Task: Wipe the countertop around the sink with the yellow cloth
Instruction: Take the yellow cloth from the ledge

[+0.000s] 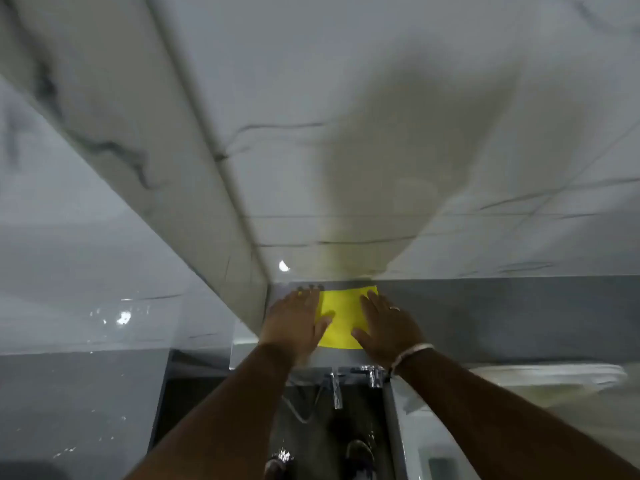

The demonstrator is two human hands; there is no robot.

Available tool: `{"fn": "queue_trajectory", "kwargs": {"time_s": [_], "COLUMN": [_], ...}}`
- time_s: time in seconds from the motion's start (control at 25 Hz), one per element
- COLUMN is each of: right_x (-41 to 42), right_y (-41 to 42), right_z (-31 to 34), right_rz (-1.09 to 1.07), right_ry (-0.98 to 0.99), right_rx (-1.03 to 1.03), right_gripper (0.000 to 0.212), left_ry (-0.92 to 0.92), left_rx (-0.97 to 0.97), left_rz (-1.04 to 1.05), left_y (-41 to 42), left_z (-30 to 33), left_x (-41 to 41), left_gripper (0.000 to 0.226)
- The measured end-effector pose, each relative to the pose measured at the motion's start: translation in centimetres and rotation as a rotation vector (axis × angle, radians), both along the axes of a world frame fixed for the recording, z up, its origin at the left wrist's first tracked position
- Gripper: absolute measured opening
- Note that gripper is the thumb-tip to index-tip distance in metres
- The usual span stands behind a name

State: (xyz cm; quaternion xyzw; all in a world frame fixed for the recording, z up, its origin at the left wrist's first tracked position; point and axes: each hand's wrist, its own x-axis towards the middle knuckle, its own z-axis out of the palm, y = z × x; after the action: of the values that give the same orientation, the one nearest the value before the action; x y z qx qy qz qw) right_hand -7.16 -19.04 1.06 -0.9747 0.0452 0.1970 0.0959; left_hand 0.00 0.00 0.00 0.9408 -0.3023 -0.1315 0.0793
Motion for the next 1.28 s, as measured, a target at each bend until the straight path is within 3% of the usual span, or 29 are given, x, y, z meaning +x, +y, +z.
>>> {"fn": "queue_trajectory", "kwargs": {"time_s": [0.2,0.36,0.48,0.64,0.76,0.96,1.12,1.28], "right_x": [4.8,5.6,5.5,4.6,3.0,0.3,-0.2,0.6], "right_y": [1.2,1.1,1.4,1.3,1.1,2.7,7.6,15.0], "right_z": [-2.3,-2.1,-1.3,1.3,4.0,8.2,9.1,8.9], "right_rz": [0.100,0.127,0.202,0.256,0.256,0.288,0.443,0.590], "right_ry": [-0.077,-0.072,-0.103,-0.007,0.057,0.046,0.132,0.095], "right_rx": [-0.088,-0.165,-0.164,-0.063,0.088,0.182,0.296,0.344], "right_gripper": [0.053,0.053,0.042,0.039,0.031,0.032,0.025,0.038], "left_ry": [-0.016,-0.087,-0.116,0.093,0.125,0.129,0.180,0.071], "left_rx": [0.071,0.140,0.138,-0.083,-0.223,-0.258,-0.264,-0.451], "left_rz": [0.053,0.056,0.018,0.010,-0.034,0.021,0.196,0.519], "left_y": [-1.3,-1.1,-0.8,0.8,2.3,6.1,11.5,18.6], "left_z": [-2.5,-1.9,-0.9,1.5,4.1,7.7,9.5,9.3], "left_x": [2.6,3.1,2.5,1.7,0.3,-4.3,-8.0,-12.4], "left_gripper": [0.065,0.075,0.061,0.038,0.016,0.023,0.016,0.017]}}
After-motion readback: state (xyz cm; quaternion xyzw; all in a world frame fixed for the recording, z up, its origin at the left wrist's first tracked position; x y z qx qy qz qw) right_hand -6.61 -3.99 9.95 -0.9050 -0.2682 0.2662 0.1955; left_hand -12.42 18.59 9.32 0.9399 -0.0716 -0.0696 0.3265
